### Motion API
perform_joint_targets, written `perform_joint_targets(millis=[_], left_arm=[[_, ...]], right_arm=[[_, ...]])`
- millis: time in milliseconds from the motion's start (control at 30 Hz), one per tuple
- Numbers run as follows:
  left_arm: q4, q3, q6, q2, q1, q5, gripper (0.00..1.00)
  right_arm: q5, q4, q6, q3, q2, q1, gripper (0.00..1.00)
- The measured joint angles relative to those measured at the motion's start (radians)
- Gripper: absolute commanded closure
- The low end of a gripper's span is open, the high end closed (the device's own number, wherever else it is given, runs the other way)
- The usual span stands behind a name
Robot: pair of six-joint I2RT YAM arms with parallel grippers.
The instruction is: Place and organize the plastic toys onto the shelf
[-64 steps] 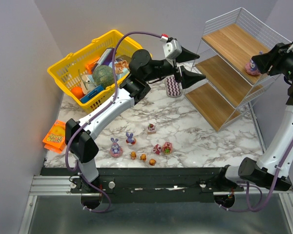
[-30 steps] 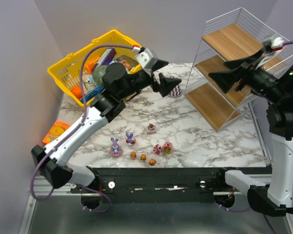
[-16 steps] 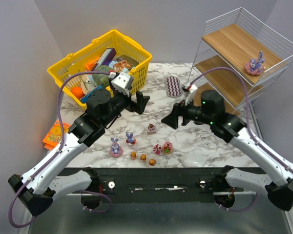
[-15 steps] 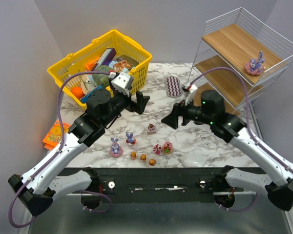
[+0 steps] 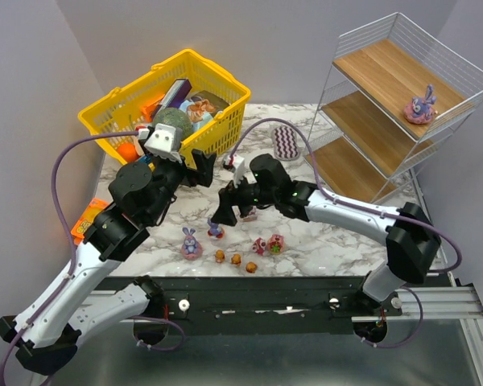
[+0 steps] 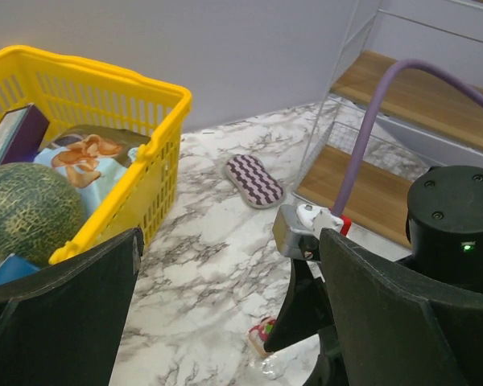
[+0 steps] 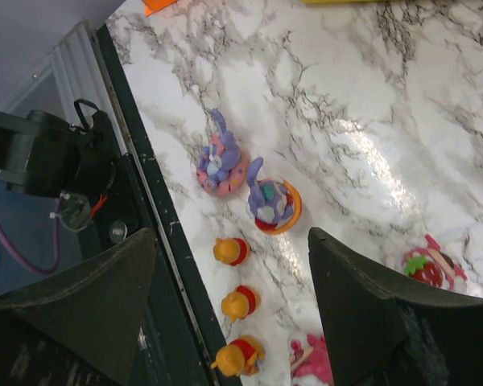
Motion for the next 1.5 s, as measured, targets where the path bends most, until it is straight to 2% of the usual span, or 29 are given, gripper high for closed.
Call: perform_joint_targets(millis=[233, 500, 700, 900, 1200, 1400, 1433, 1500], left_arm=[[-0.089, 0.004, -0.017, -0.055, 0.001, -0.171, 0.01], [-0.093, 0.010, -0.014, -0.109, 0.001, -0.203, 0.01], [-0.116, 0.009, -0.013, -0.109, 0.001, -0.206, 0.01], [-0.128, 0.009, -0.007, -0.110, 0.002, -0.206, 0.01], [-0.129, 0.009, 0.003, -0.105, 0.002, -0.206, 0.01], [-0.129, 0.009, 0.014, -0.101, 0.002, -0.206, 0.01], [-0.129, 0.009, 0.017, -0.100, 0.002, -0.206, 0.01], [-0.129, 0.009, 0.020, -0.098, 0.002, -0.206, 0.01]], right_arm=[[-0.006, 0.035, -0.039, 0.167, 0.182, 0.112, 0.20], [-0.051, -0.001, -0.136, 0.388, 0.399, 0.149, 0.28], [-0.053, -0.066, -0.206, 0.443, 0.480, 0.147, 0.32], [-0.064, -0.122, -0.253, 0.496, 0.542, 0.147, 0.46], [-0.081, -0.153, -0.263, 0.518, 0.592, 0.147, 0.60], [-0.104, -0.167, -0.262, 0.549, 0.615, 0.147, 0.84], [-0.110, -0.168, -0.262, 0.551, 0.618, 0.147, 0.91], [-0.120, -0.172, -0.260, 0.552, 0.618, 0.147, 0.96]])
